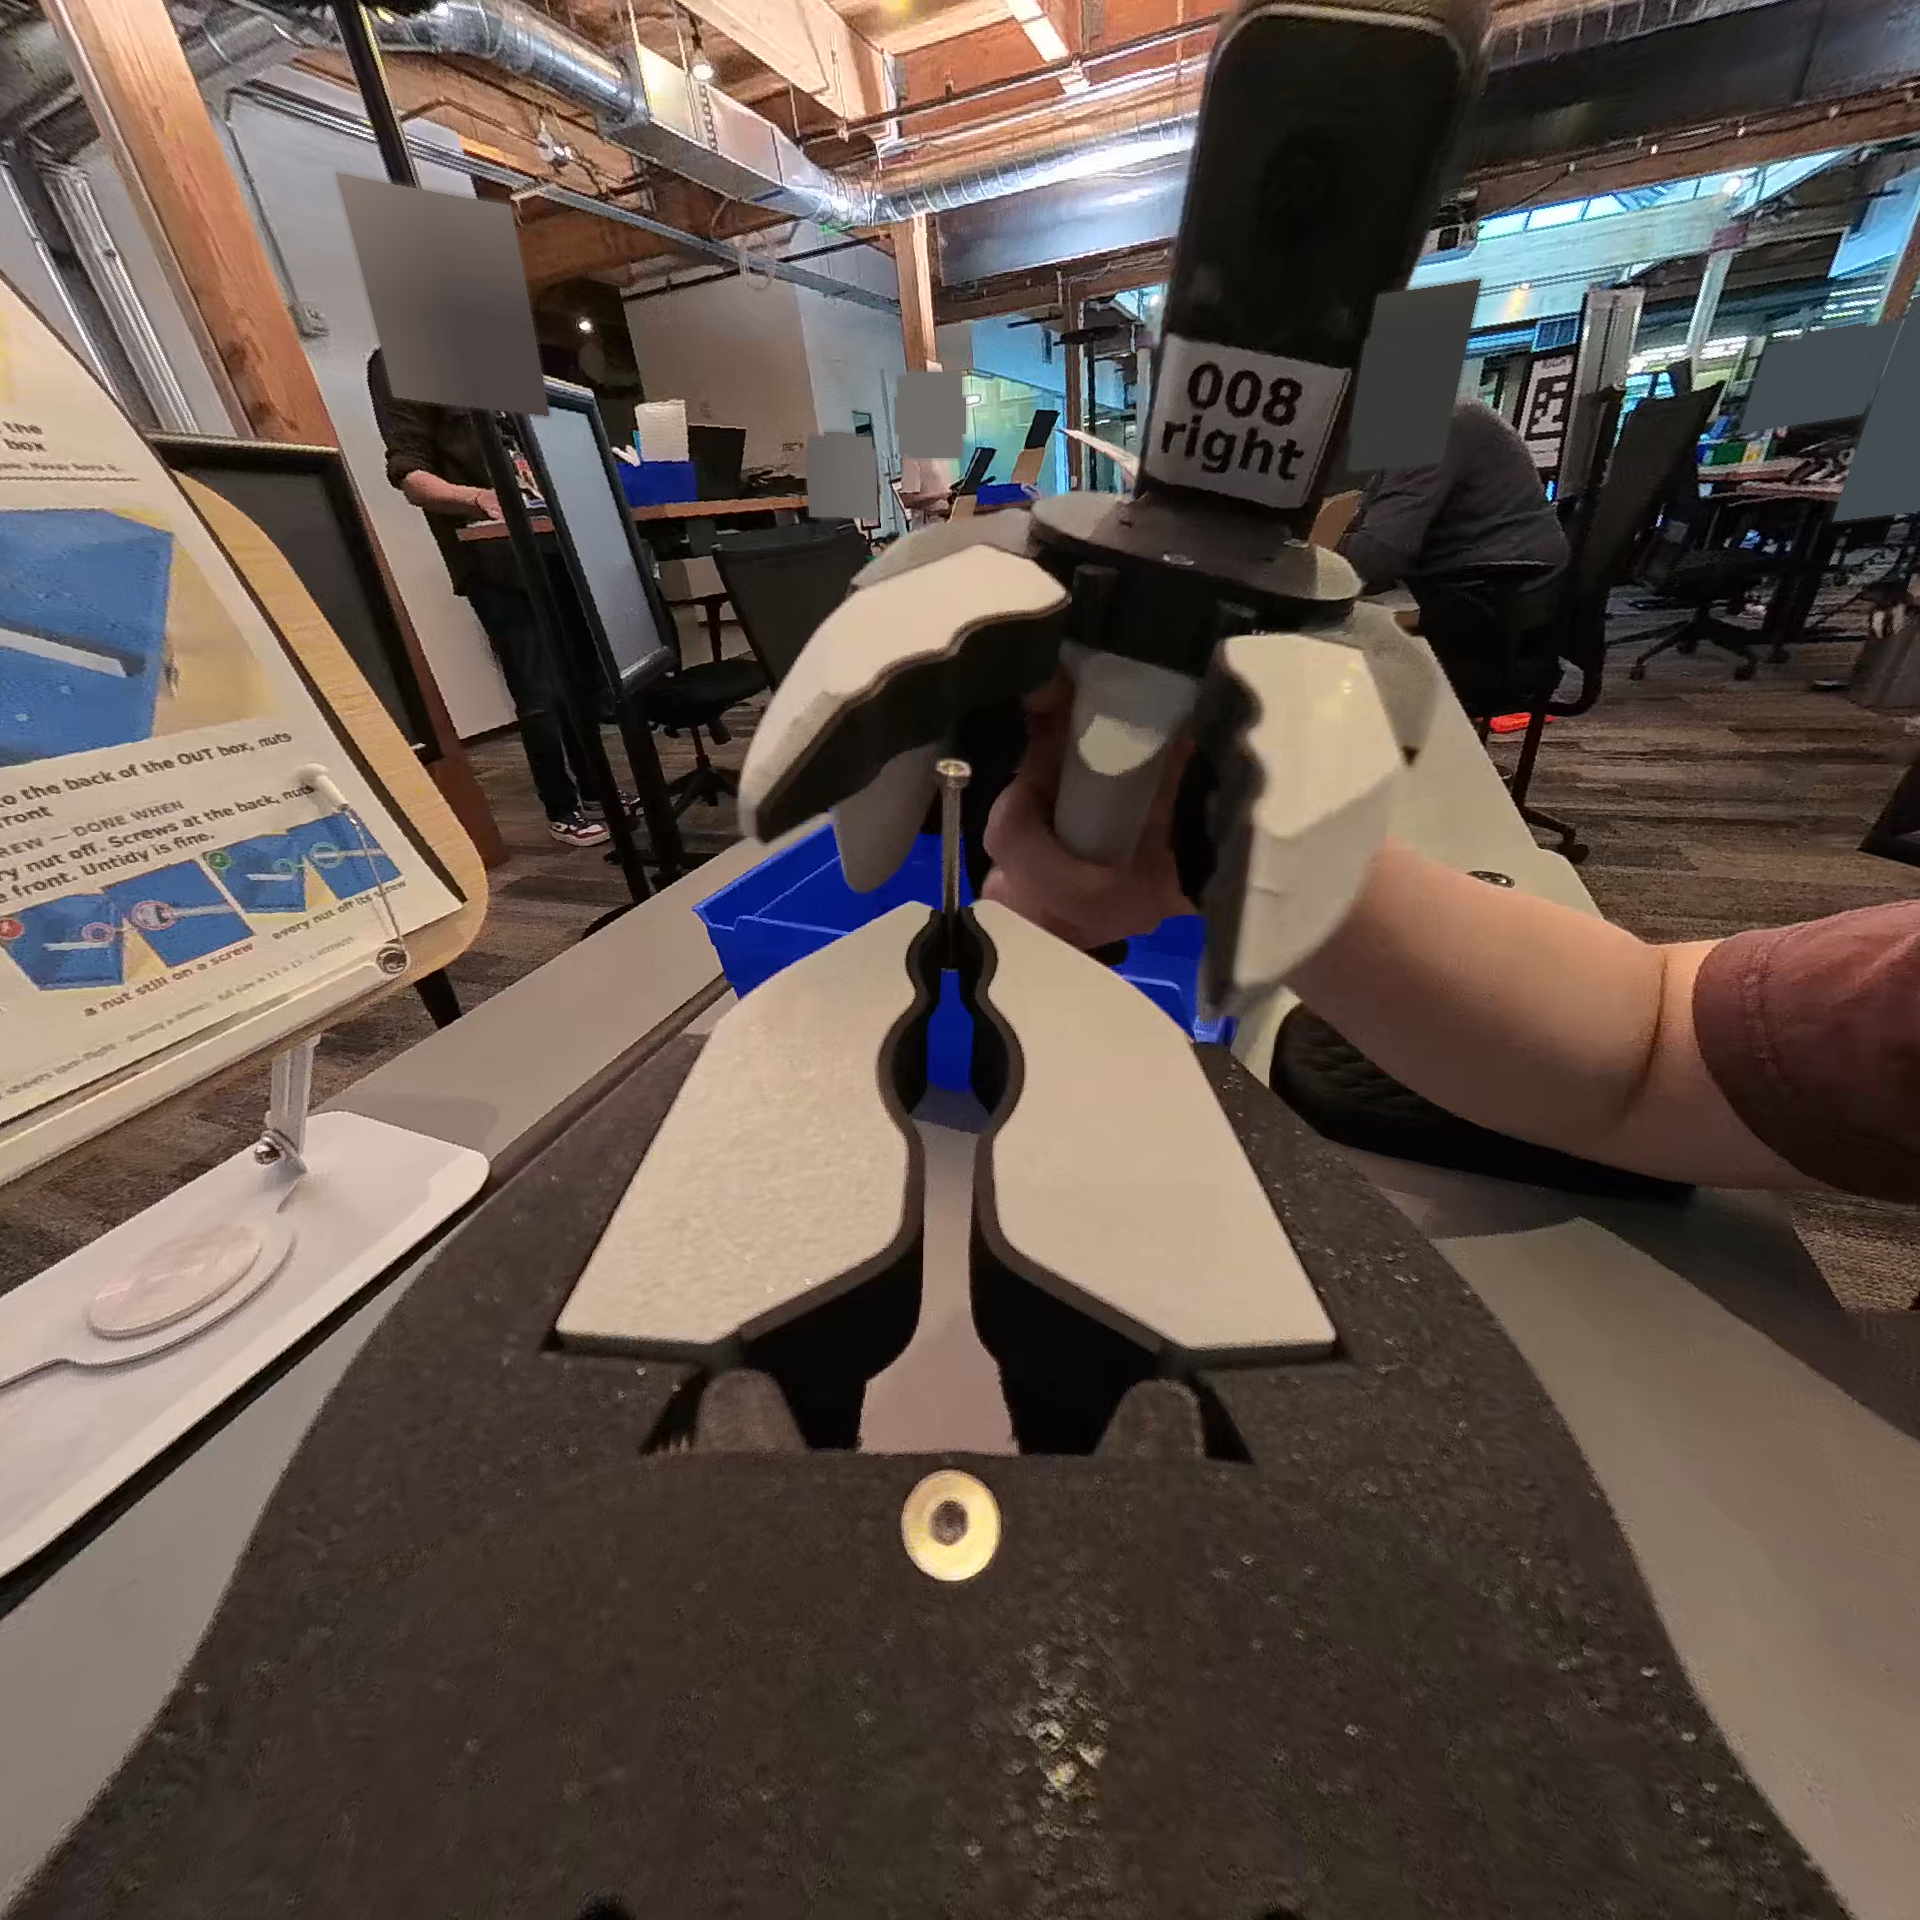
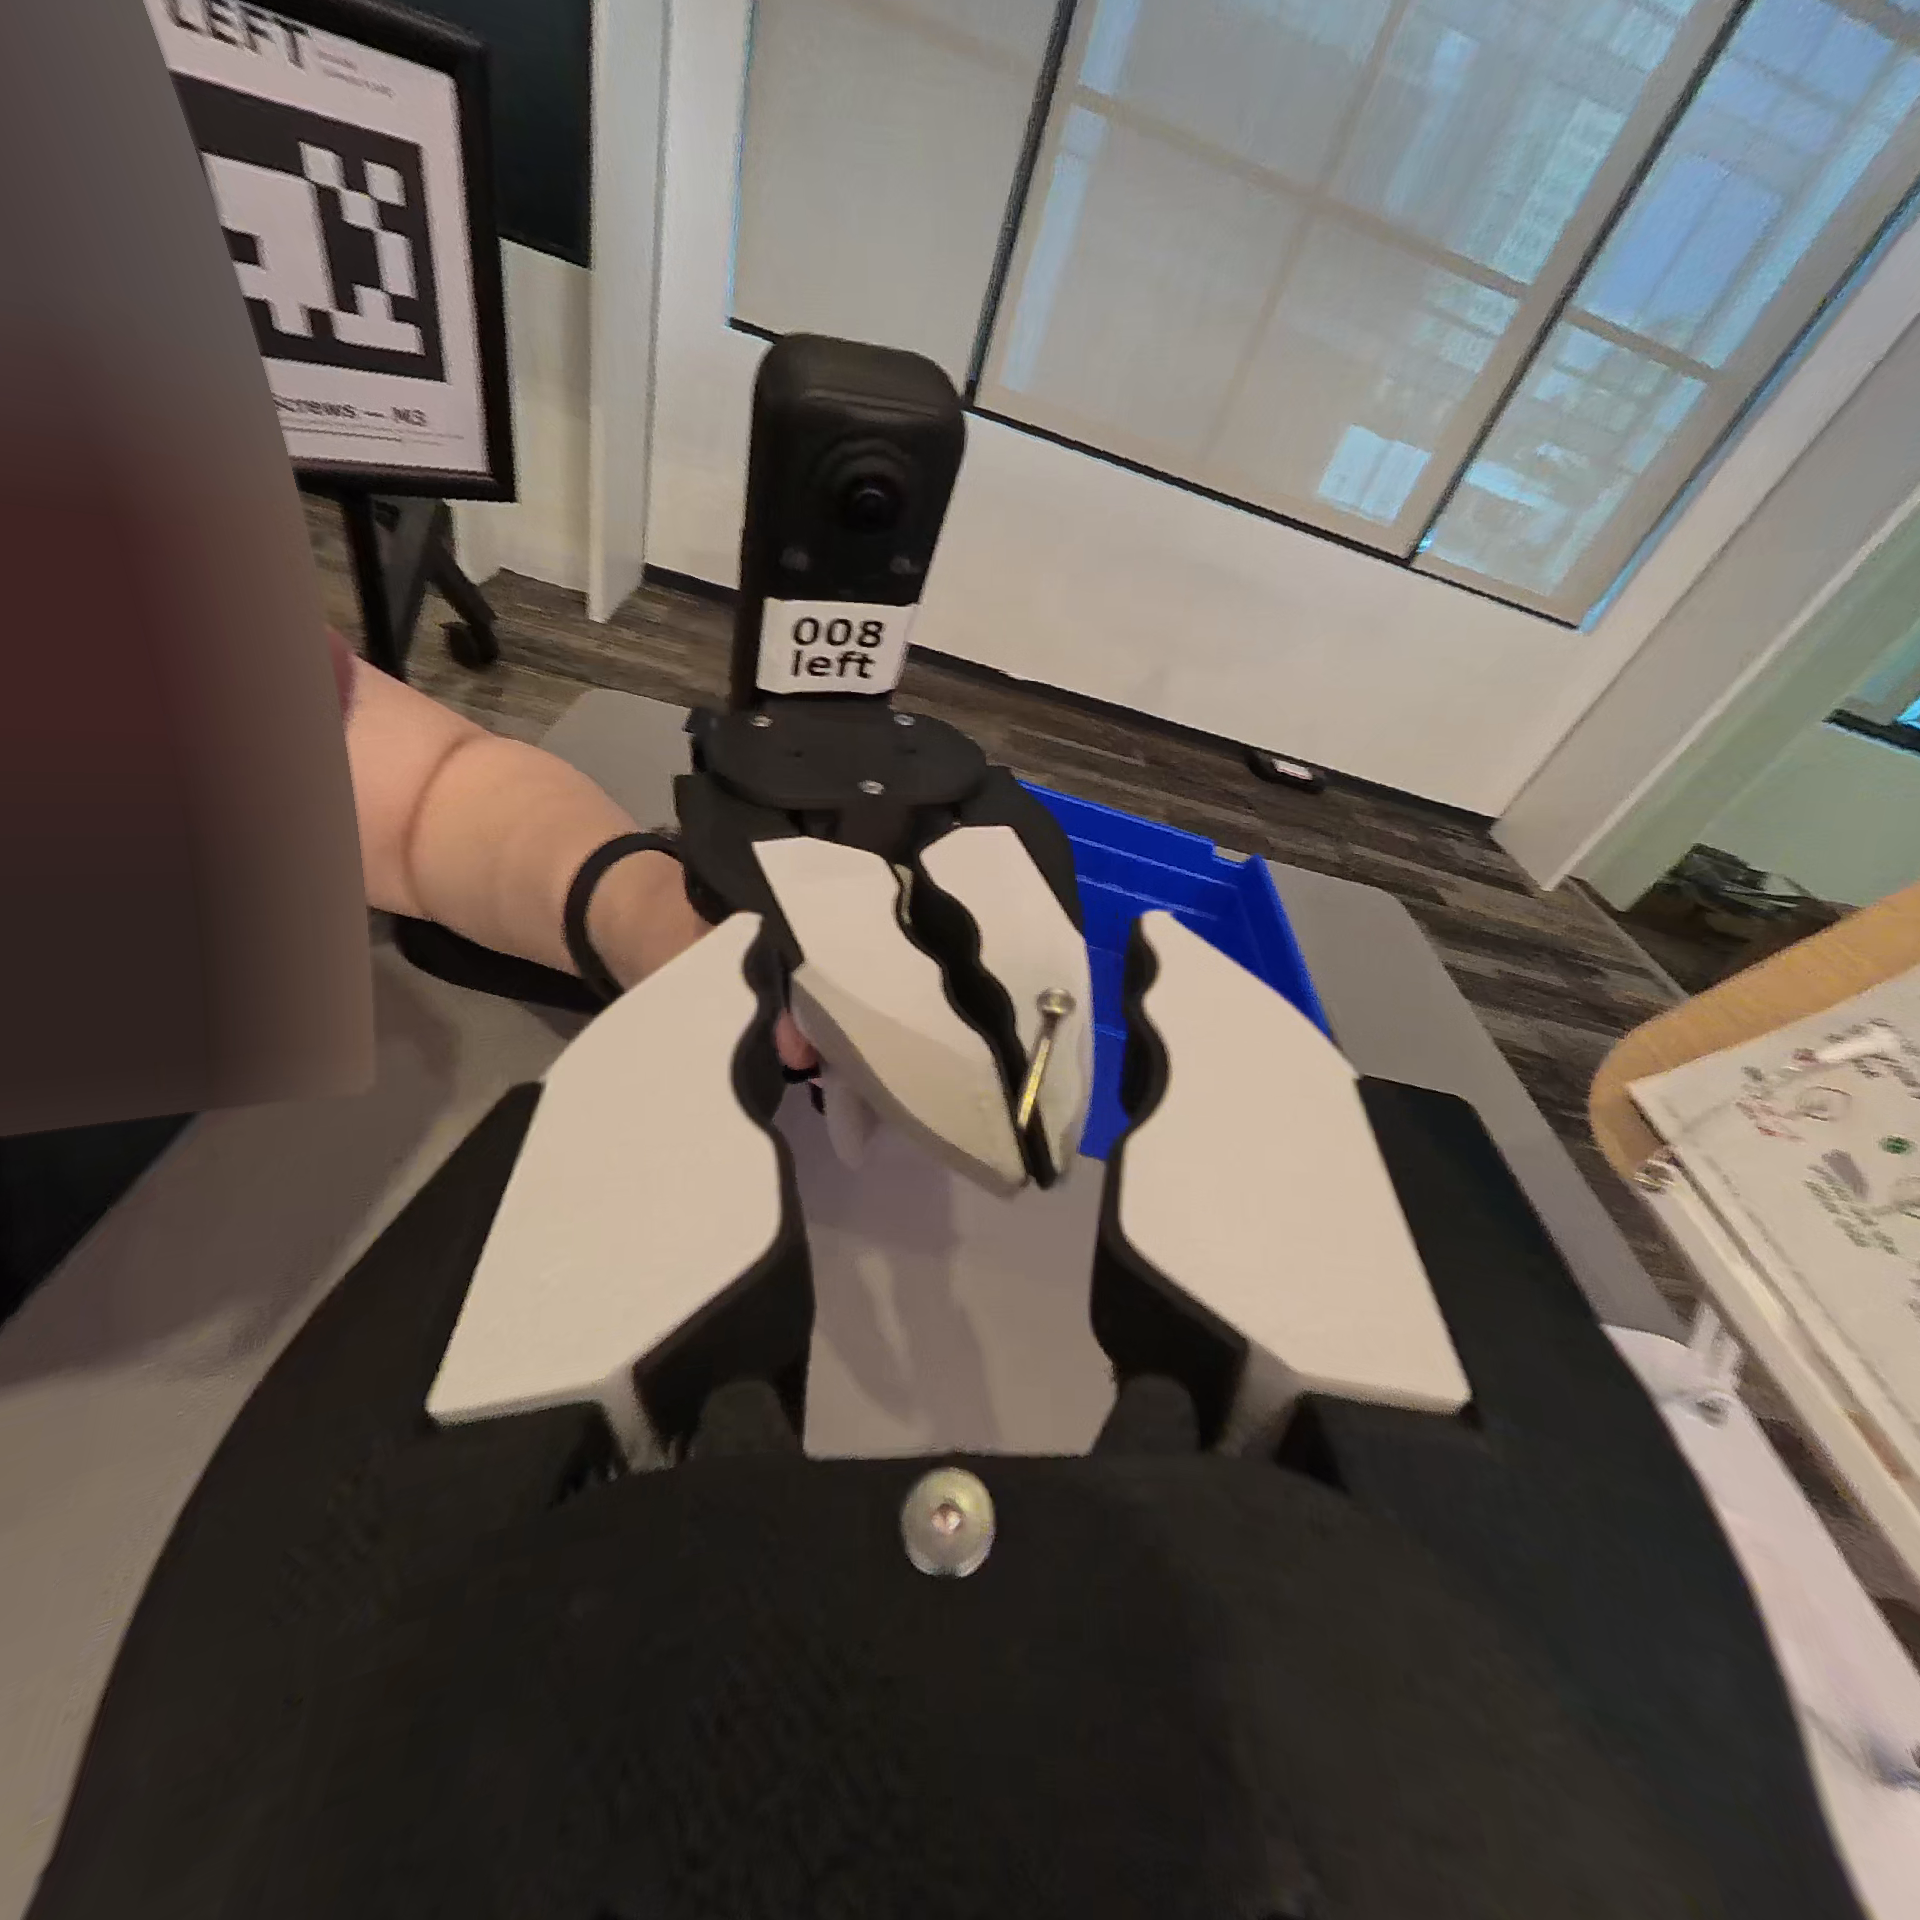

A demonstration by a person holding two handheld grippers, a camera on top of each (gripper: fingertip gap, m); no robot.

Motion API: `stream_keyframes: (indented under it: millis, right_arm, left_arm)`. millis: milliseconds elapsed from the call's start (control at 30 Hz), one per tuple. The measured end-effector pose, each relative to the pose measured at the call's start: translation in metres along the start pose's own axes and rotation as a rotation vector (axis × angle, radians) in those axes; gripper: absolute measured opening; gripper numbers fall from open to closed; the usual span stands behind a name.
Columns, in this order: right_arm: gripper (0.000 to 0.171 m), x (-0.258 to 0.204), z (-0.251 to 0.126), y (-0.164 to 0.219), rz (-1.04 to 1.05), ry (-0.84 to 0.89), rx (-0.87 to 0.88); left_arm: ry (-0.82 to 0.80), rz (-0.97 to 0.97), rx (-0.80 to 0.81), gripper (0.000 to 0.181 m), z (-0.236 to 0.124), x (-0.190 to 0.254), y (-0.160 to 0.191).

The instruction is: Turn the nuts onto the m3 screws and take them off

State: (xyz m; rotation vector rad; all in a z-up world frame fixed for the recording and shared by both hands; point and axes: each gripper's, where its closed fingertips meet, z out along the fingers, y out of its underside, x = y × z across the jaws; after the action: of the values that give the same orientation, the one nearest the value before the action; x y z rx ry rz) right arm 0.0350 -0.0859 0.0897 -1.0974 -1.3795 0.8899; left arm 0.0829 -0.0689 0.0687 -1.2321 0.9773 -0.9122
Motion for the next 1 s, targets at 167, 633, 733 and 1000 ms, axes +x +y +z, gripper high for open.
stream_keyframes:
  millis: [167, 633, 733, 1000]
  right_arm:
    - [0.031, 0.015, -0.024, -0.007, -0.029, 0.06, 0.01]
    - [0.006, 0.011, -0.027, 0.0, 0.034, -0.03, 0.011]
    - [0.006, 0.009, -0.028, 0.0, 0.051, -0.058, 0.022]
    - [0.006, -0.025, -0.042, -0.014, 0.225, -0.39, 0.122]
  left_arm:
    - [-0.005, 0.0, 0.011, 0.002, -0.002, -0.001, -0.004]
    - [0.017, 0.002, -0.011, 0.002, 0.002, 0.006, 0.002]
    - [0.031, 0.007, -0.01, 0.002, 0.002, 0.008, 0.002]
    - [0.328, -0.028, 0.043, 0.002, 0.001, 0.052, -0.007]
